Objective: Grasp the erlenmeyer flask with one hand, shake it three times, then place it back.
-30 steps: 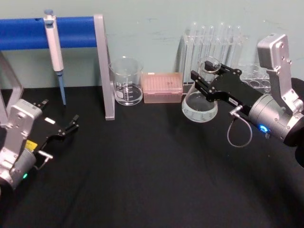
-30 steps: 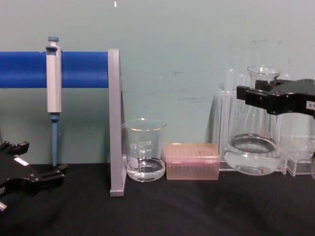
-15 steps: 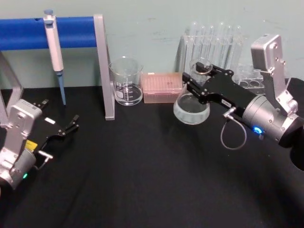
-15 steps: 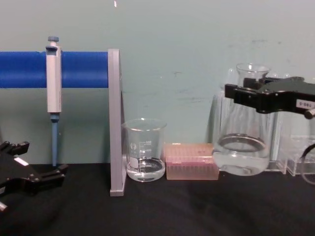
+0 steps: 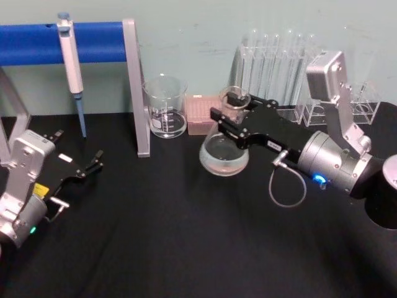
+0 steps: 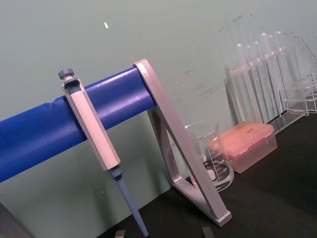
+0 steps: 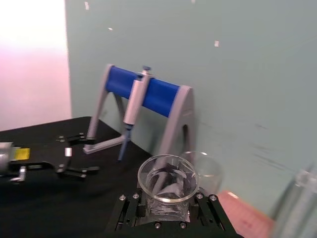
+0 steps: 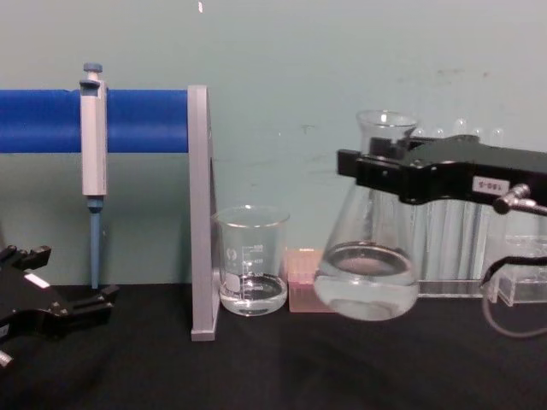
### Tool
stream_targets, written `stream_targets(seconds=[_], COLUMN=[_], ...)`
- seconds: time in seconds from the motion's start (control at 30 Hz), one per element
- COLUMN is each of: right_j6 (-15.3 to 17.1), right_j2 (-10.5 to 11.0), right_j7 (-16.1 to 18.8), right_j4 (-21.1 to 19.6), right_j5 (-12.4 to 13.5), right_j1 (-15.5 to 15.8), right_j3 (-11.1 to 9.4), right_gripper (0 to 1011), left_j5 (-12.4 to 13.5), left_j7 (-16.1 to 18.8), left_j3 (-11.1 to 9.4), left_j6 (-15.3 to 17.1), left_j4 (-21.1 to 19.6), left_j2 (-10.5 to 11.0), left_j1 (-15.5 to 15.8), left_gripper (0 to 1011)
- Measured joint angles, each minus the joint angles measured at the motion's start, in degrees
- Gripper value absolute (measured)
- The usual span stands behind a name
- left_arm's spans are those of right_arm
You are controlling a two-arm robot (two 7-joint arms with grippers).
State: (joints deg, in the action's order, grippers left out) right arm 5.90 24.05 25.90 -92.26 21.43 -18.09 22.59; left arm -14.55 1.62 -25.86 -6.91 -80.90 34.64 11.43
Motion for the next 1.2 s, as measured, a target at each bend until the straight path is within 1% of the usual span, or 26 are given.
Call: stream_targets(seconds=[0.13,0.33,0.53,0.97,1.2], right_j6=[-0.1,-0.3,-0.5,-1.8,-2.5], right_j2=[0.3,0.6,0.7,0.4,0.0], right_j7=[1.1,1.9,2.1,2.6,2.8], right_j4=[-0.4,-0.7,-0.4,2.6,4.2], right_j5=[0.5,1.0,1.3,1.2,1.0], right_j1=[-0.1,-0.4,-0.6,-1.1,-1.4], right_j3=[1.3,2.6,3.5,5.2,5.6], right_gripper=[453,453,453,456,453], left_j5=[0.0,0.0,0.0,0.0,0.0], left_j7=[0.0,0.0,0.0,0.0,0.0], left_j3=[0.0,0.0,0.0,0.0,0.0], left_j6=[0.0,0.0,0.0,0.0,0.0], left_j4=[0.0,0.0,0.0,0.0,0.0], left_j2=[0.0,0.0,0.0,0.0,0.0], left_j1=[0.0,0.0,0.0,0.0,0.0], left_gripper=[1001,1001,1001,1001,1001])
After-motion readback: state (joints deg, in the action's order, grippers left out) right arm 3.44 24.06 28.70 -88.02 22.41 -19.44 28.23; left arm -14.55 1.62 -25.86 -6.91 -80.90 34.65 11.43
